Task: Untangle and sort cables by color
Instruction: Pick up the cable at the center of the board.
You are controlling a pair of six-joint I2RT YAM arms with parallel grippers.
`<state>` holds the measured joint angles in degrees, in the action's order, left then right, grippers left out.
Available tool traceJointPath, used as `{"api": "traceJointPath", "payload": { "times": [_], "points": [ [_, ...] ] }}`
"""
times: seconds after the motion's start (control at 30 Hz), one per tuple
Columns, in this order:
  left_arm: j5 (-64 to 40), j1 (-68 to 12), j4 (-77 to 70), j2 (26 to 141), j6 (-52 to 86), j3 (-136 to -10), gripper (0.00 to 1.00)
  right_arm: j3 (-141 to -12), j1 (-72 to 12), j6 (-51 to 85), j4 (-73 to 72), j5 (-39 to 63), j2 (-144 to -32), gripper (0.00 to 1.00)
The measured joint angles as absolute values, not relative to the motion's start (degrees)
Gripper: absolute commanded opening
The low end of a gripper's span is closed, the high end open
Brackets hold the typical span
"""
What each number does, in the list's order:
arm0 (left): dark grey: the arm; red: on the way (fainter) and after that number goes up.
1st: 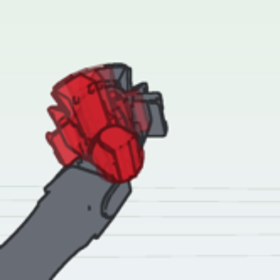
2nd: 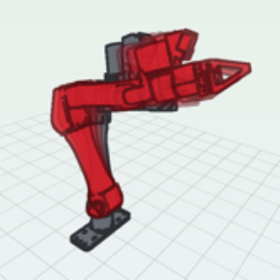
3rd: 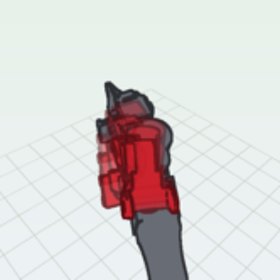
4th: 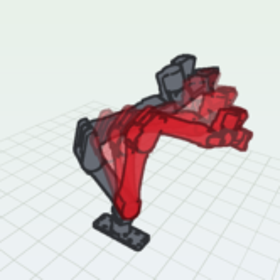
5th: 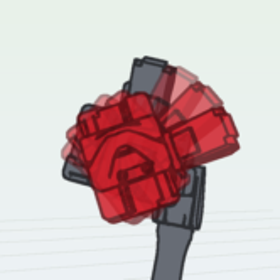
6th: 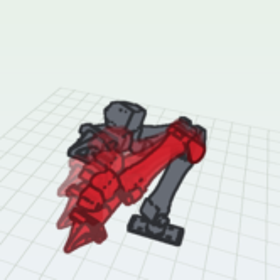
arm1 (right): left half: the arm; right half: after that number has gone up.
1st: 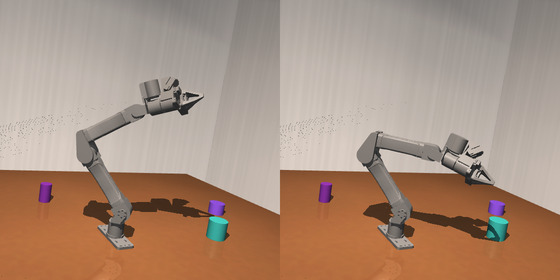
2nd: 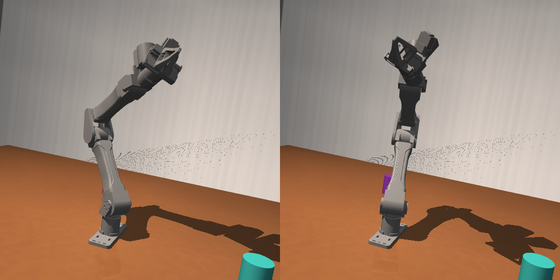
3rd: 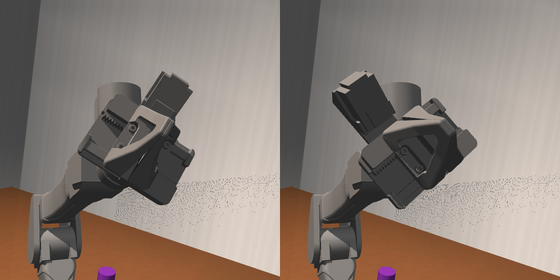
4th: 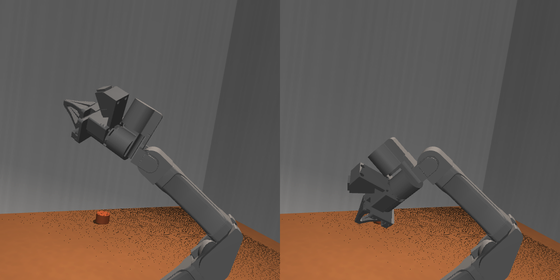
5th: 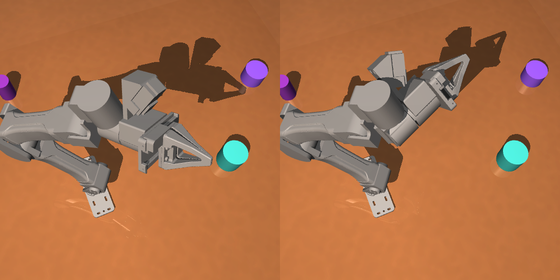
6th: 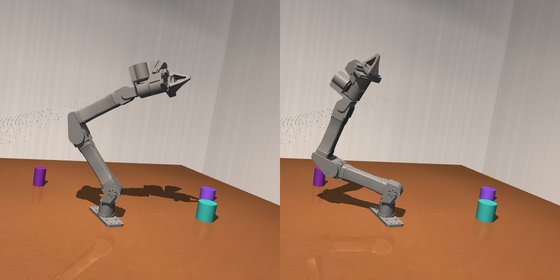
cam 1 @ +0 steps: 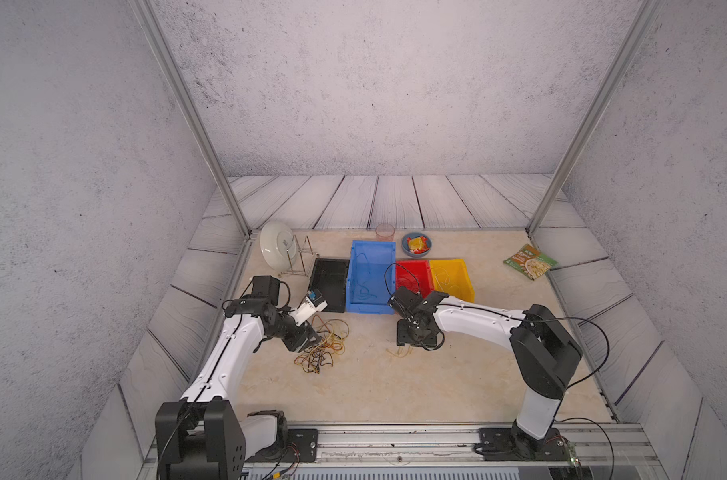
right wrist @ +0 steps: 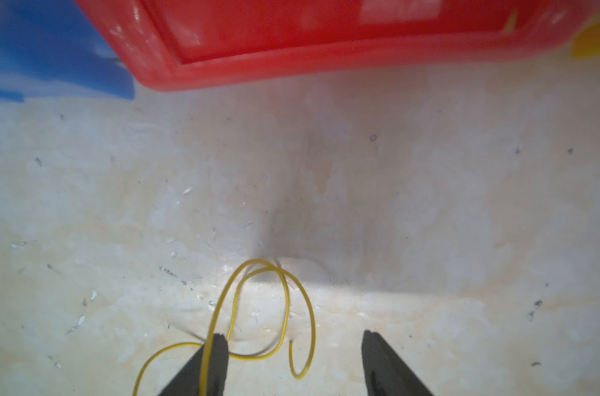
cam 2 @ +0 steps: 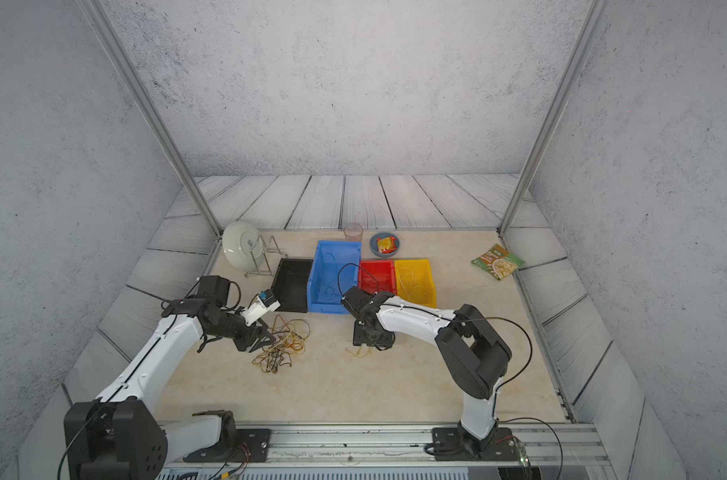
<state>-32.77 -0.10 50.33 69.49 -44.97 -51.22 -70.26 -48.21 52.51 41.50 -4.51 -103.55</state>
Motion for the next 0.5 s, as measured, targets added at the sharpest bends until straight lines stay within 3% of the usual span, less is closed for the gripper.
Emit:
{"api": "traceJointPath", "payload": {
  "times": [0.2,0.5],
  "points": [
    [-32.75,-0.1,50.33,69.49,-44.97,-51.22,0.56,-70.26,-48.21,52.95,40.51,-2.42,-103.74,0.65],
    [-32.6,-0.1,49.89,69.49,-44.97,-50.72,0.56,-70.43,-48.21,52.45,37.91,0.6,-107.11,0.43]
  ]
}}
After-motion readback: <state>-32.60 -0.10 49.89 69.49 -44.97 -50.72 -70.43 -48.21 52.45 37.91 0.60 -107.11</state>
